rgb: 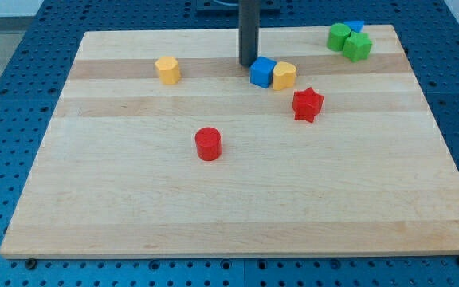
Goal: Push the blue cube left to the green star
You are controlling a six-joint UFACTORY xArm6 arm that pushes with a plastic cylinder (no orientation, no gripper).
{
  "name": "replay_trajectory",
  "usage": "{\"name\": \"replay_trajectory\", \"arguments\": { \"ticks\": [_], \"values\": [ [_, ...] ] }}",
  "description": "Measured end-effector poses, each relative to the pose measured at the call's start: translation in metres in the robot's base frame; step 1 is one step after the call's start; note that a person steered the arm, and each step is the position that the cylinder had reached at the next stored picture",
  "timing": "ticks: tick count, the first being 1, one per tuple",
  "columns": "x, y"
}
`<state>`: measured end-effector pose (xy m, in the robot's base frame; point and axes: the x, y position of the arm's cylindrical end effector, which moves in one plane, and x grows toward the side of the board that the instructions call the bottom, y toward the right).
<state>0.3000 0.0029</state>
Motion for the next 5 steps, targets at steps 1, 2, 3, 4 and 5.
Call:
{"name": "replay_trajectory", "arguments": {
  "ticks": [1,2,3,4,5],
  "values": [
    [0.044,-0.033],
    [0.057,-0.019],
    [0.025,0.007],
    [-0.001,0.02],
    [-0.018,0.043]
  ]
}}
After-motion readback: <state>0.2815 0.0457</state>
